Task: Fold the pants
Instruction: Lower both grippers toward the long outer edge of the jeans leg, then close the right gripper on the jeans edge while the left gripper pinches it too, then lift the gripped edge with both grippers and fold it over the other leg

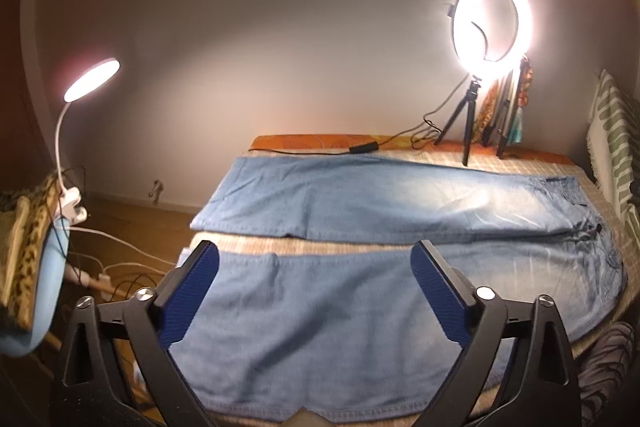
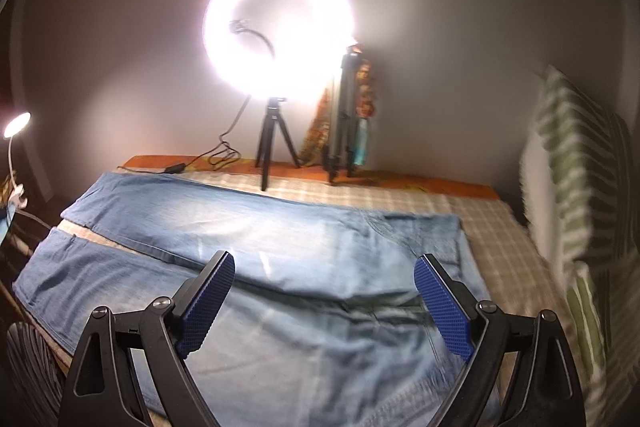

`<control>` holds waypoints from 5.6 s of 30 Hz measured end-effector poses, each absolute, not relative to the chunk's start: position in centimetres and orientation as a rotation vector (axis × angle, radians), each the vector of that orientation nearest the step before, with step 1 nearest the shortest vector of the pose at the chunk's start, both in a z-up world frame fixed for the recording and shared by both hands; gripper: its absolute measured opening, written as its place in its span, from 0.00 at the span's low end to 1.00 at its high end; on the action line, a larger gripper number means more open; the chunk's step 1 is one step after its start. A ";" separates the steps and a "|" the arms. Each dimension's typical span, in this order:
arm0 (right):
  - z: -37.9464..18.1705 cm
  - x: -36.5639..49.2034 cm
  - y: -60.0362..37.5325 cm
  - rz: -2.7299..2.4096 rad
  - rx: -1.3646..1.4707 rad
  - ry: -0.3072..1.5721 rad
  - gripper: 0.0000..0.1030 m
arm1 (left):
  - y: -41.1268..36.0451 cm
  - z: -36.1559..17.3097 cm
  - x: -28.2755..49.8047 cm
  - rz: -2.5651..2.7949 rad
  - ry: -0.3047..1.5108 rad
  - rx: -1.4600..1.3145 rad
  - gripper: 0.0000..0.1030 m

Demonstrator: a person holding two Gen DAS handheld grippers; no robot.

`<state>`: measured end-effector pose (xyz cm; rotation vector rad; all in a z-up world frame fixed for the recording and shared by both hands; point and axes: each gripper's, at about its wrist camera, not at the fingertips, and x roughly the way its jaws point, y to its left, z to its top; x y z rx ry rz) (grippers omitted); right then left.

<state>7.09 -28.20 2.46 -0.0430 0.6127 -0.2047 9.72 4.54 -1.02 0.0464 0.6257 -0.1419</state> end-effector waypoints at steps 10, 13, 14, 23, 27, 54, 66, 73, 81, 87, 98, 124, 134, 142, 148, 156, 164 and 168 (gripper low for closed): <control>-0.2 17.2 -27.1 -0.111 -0.119 0.685 0.91 | 4.5 -2.8 18.6 -0.170 0.684 0.036 0.84; -1.1 20.0 -27.2 -0.112 -0.142 0.704 0.91 | 3.9 -3.6 20.9 -0.169 0.698 0.066 0.84; -1.5 20.8 -27.2 -0.111 -0.147 0.713 0.91 | 3.7 -3.8 21.8 -0.168 0.705 0.074 0.84; -4.8 27.8 -27.4 -0.080 -0.173 0.755 0.91 | 3.4 -6.1 29.0 -0.154 0.775 0.065 0.84; -6.5 30.7 -26.9 -0.042 -0.199 0.774 0.91 | 3.1 -7.7 31.4 -0.180 0.816 0.043 0.84; -18.4 46.0 -26.1 0.287 -0.252 1.001 0.78 | 0.1 -18.2 39.6 -0.242 1.031 0.066 0.84; -18.6 45.7 -25.6 0.376 -0.191 1.022 0.19 | 0.2 -18.4 40.0 -0.253 1.030 0.066 0.85; -15.9 41.5 -23.6 0.349 -0.239 0.942 0.04 | 2.0 -17.1 41.1 -0.242 1.024 -0.058 0.85; -12.7 32.0 -20.3 0.421 -0.346 0.847 0.03 | 4.8 -13.6 44.1 -0.177 0.988 -0.278 0.85; -15.0 26.5 -17.9 0.507 -0.414 0.897 0.02 | 3.0 -14.8 46.7 -0.127 1.103 -0.218 0.85; -15.9 25.8 -17.8 0.515 -0.432 0.899 0.02 | 2.1 -18.9 50.1 0.051 1.193 -0.068 0.85; -11.2 25.9 -17.4 0.337 -0.474 0.788 0.02 | 12.0 -10.0 39.0 -0.154 0.774 -0.309 0.05; -5.9 19.8 -15.0 0.318 -0.521 0.727 0.02 | 14.5 -5.9 31.1 -0.206 0.712 -0.352 0.05; -5.5 13.9 -12.9 0.340 -0.555 0.732 0.01 | 16.3 -6.8 24.5 -0.212 0.676 -0.407 0.05; -6.5 8.9 -11.7 0.383 -0.573 0.769 0.02 | 18.4 -9.5 18.1 -0.203 0.672 -0.466 0.05; -10.0 4.7 -10.6 0.429 -0.593 0.884 0.01 | 19.5 -13.8 13.5 -0.185 0.718 -0.478 0.05; -12.6 5.1 -10.1 0.429 -0.621 0.952 0.01 | 21.2 -16.8 12.0 -0.207 0.715 -0.608 0.05; -13.4 5.4 -9.8 0.434 -0.641 0.972 0.01 | 21.3 -17.7 11.2 -0.142 0.728 -0.592 0.08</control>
